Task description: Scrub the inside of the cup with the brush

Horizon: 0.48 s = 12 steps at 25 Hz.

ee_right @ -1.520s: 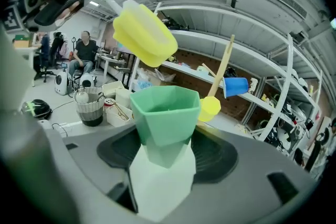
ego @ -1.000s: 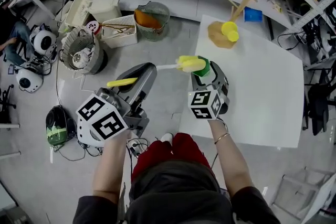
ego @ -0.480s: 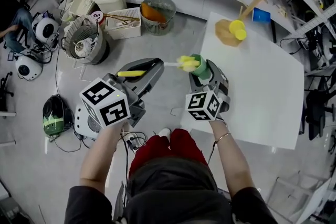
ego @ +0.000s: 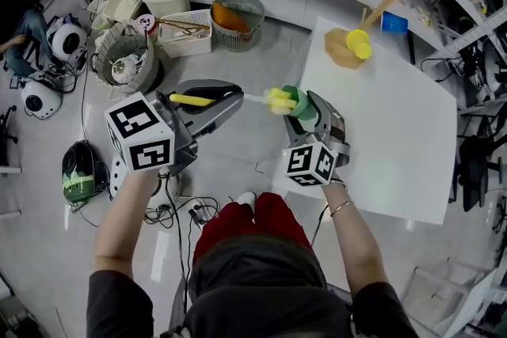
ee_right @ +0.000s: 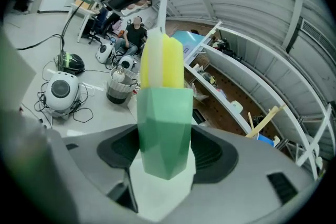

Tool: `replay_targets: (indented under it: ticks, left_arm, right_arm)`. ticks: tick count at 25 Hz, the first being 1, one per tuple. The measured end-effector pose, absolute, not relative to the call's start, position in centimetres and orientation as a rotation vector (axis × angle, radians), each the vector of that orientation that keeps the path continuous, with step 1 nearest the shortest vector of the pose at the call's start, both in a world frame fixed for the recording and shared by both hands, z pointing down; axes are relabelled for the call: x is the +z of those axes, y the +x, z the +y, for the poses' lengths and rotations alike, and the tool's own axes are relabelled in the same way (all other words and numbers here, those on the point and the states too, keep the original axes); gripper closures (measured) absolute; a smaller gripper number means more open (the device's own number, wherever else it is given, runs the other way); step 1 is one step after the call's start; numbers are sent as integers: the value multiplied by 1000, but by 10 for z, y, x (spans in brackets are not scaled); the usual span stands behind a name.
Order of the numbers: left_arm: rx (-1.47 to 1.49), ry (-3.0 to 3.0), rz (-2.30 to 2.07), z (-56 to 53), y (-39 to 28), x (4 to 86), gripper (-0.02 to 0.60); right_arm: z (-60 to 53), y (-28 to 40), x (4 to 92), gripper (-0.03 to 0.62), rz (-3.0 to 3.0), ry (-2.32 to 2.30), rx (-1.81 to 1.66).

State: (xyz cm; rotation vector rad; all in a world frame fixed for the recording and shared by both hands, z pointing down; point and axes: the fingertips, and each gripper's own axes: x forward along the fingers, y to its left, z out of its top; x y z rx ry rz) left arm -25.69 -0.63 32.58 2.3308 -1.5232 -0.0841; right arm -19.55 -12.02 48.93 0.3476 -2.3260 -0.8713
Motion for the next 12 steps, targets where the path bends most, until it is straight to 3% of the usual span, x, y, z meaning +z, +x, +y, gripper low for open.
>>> replay_targets:
  ticks: [12]
  left_arm:
    - [537, 2868, -1136, 7, -219, 327, 543]
  right_arm:
    - [-79, -203, 486, 287, -2432, 15, -897]
